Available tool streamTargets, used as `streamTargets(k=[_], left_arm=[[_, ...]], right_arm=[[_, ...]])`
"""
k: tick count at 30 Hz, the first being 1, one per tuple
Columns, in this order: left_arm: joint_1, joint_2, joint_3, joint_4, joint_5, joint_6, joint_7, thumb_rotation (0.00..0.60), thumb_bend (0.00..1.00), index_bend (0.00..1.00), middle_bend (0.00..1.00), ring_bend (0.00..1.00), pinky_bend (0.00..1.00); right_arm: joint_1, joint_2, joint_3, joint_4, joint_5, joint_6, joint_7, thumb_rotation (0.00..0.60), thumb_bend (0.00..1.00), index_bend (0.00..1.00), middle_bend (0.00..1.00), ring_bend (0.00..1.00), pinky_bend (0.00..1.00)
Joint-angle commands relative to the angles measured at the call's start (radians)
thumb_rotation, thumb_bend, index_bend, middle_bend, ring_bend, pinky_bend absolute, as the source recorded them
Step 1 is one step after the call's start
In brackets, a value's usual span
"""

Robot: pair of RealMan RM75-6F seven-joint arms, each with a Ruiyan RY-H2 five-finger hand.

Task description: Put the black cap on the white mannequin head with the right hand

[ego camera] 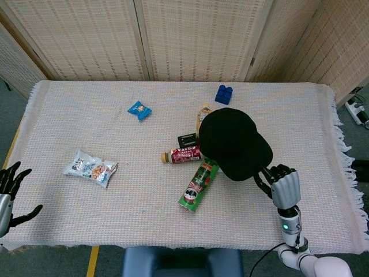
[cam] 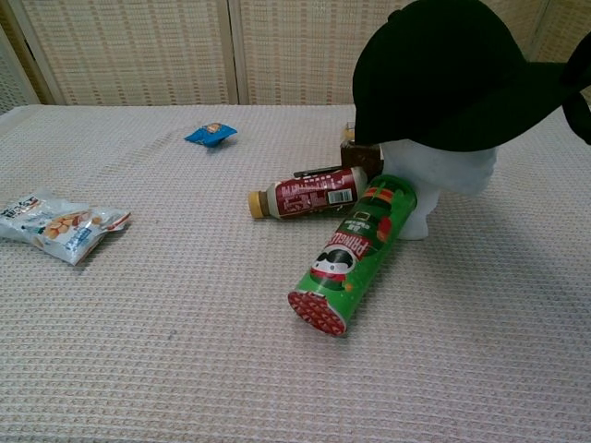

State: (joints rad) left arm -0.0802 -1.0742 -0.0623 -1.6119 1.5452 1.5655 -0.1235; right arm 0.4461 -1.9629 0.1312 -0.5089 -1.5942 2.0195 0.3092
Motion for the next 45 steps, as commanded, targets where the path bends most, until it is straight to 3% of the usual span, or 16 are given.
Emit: streamTargets(k=[1,5,10,14,21,24,26,27,29,31,35,39,45], left_arm=[[0.000,0.000,0.001,0.000,0.001,0.000,0.000,0.600,0.22,0.17,0.00,0.00,0.09],[-0.001,0.000,0.001,0.000,0.002,-0.001,-0.001,0.600,0.22,0.17,0.00,0.00,0.09],[-0.002,-0.001,0.003,-0.002,0.004,-0.004,0.000,0.600,0.22,0.17,0.00,0.00,0.09],[-0.002,-0.002,0.004,-0.002,0.005,-0.005,0.001,0.600,0.22,0.17,0.00,0.00,0.09],[0.001,0.002,0.005,-0.002,0.006,0.000,-0.002,0.600,0.22,0.17,0.00,0.00,0.09],[0.002,0.001,0.004,-0.002,0.005,0.002,0.005,0.600,0.22,0.17,0.00,0.00,0.09],[0.001,-0.004,0.004,0.003,0.010,0.004,0.012,0.600,0.22,0.17,0.00,0.00,0.09],[0.000,-0.008,0.004,0.008,0.014,0.006,0.015,0.600,0.22,0.17,0.00,0.00,0.09],[-0.001,-0.018,0.005,0.017,0.015,0.005,0.032,0.600,0.22,0.17,0.00,0.00,0.09],[-0.001,-0.023,0.010,0.016,0.015,-0.001,0.050,0.600,0.22,0.16,0.00,0.00,0.08],[0.002,-0.027,0.016,0.009,0.023,0.002,0.080,0.600,0.22,0.16,0.00,0.00,0.09],[0.003,-0.025,0.021,0.007,0.021,-0.004,0.096,0.600,0.18,0.16,0.00,0.00,0.08],[0.003,-0.032,0.017,0.018,0.026,0.005,0.101,0.600,0.10,0.14,0.00,0.00,0.08]], right_arm=[[-0.026,0.010,-0.010,0.003,-0.005,0.011,0.011,0.600,0.32,0.58,1.00,1.00,1.00],[-0.054,0.028,-0.024,0.006,-0.010,0.009,0.012,0.600,0.23,0.26,1.00,1.00,1.00],[-0.082,0.063,-0.044,-0.014,-0.023,0.001,0.020,0.600,0.07,0.03,1.00,1.00,1.00],[-0.102,0.095,-0.062,-0.043,-0.039,-0.002,0.015,0.579,0.01,0.00,1.00,1.00,1.00],[-0.169,0.185,-0.069,-0.137,-0.054,0.079,-0.007,0.543,0.00,0.00,1.00,1.00,1.00],[-0.224,0.278,-0.062,-0.237,-0.020,0.063,-0.084,0.544,0.00,0.06,1.00,0.97,1.00],[-0.286,0.392,-0.080,-0.394,0.040,-0.029,-0.229,0.545,0.00,0.18,0.93,0.87,0.93],[-0.320,0.460,-0.095,-0.507,0.089,-0.098,-0.325,0.548,0.00,0.23,0.79,0.73,0.81],[-0.373,0.635,-0.121,-0.853,0.216,-0.238,-0.526,0.570,0.00,0.14,0.48,0.45,0.54],[-0.386,0.735,-0.107,-1.058,0.290,-0.296,-0.551,0.591,0.00,0.03,0.24,0.21,0.36],[-0.411,0.784,-0.098,-1.111,0.309,-0.323,-0.483,0.591,0.00,0.00,0.03,0.02,0.21],[-0.431,0.810,-0.088,-1.136,0.275,-0.302,-0.436,0.596,0.00,0.00,0.00,0.00,0.11],[-0.435,0.830,-0.108,-1.166,0.253,-0.360,-0.454,0.597,0.00,0.00,0.00,0.00,0.08]])
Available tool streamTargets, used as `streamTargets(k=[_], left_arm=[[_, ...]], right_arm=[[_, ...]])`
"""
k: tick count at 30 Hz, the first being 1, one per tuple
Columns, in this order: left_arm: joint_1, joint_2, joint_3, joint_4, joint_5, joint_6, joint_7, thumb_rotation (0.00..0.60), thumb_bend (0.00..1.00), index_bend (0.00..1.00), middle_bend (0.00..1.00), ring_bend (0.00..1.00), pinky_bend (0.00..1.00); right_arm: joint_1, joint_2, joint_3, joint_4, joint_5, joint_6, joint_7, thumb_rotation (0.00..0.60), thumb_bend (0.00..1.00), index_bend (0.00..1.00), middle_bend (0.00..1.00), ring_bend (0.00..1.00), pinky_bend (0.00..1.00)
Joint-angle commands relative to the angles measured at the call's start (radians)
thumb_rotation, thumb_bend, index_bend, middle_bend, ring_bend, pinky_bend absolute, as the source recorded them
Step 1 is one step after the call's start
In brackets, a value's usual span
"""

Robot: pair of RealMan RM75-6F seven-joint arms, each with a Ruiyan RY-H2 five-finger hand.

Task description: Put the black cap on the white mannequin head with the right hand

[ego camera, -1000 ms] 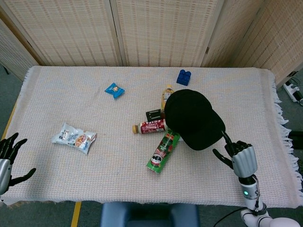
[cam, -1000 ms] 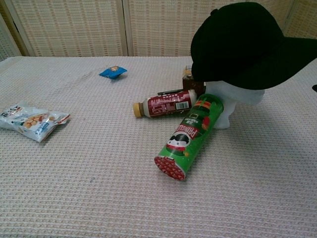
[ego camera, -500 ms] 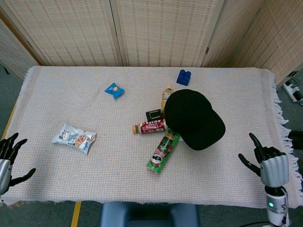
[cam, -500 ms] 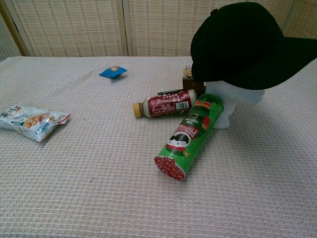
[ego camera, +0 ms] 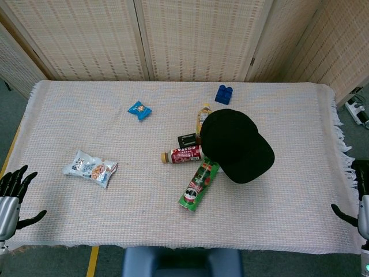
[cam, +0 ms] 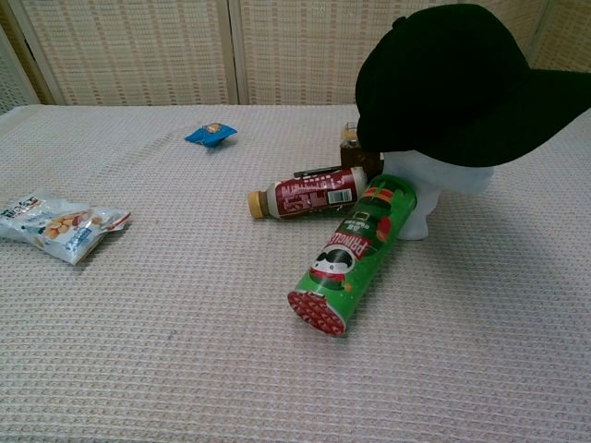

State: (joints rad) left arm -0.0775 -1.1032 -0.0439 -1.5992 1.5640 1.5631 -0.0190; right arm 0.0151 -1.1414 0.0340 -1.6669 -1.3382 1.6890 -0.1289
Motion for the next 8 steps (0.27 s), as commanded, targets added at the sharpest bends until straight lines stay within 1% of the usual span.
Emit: streamTargets(k=[1,8], left_arm=[[0.000,-0.006,-0.003,0.011,0.010,0.013,-0.005,0.600,0.10,0.14,0.00,0.00,0.08],[0.003,-0.009,0.000,0.020,0.019,0.023,-0.009,0.600,0.10,0.14,0.00,0.00,0.09]], right_arm=[[-0.003,0.011,-0.012,-0.010,-0.009,-0.039,-0.018,0.597,0.00,0.00,0.00,0.00,0.07],[0.005,0.002,-0.003,-0.010,-0.016,-0.080,-0.044,0.594,0.00,0.00,0.00,0.00,0.07]])
